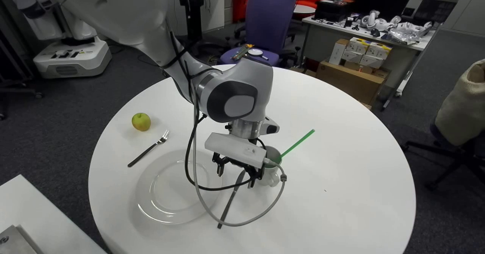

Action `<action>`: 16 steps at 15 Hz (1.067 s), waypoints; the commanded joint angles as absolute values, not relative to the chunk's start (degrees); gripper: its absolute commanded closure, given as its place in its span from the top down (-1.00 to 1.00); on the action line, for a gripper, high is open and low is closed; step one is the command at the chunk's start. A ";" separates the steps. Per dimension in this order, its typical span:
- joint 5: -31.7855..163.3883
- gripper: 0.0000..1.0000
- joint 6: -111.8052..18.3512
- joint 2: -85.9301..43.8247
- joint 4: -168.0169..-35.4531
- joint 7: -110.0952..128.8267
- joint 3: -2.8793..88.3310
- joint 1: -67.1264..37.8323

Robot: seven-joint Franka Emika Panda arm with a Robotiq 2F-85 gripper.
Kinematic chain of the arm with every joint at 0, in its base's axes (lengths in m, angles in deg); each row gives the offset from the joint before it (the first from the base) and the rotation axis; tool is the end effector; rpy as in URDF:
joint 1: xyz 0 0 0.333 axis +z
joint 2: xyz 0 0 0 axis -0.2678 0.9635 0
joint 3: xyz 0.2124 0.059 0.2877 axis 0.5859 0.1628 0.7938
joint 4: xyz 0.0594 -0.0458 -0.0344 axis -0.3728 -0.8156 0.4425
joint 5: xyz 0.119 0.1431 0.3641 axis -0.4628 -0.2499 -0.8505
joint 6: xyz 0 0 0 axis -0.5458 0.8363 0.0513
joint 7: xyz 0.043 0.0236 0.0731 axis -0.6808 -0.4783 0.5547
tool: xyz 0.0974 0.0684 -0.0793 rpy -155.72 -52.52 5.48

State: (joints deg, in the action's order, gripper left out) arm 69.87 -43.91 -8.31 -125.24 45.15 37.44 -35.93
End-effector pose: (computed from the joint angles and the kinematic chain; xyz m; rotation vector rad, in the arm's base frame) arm 0.5177 -0.3020 0.1728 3.0815 0.2006 -0.4345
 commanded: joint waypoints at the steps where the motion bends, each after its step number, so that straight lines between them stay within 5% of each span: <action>1: 70.13 1.00 -43.80 -8.33 -125.17 44.96 37.82 -36.30; 13: 72.35 1.00 -49.86 -8.50 -129.62 45.80 37.33 -36.59; 14: 72.39 0.50 -50.28 -9.19 -130.23 46.01 37.27 -36.85; 16: 72.78 0.33 -51.07 -9.88 -130.96 45.85 36.85 -36.93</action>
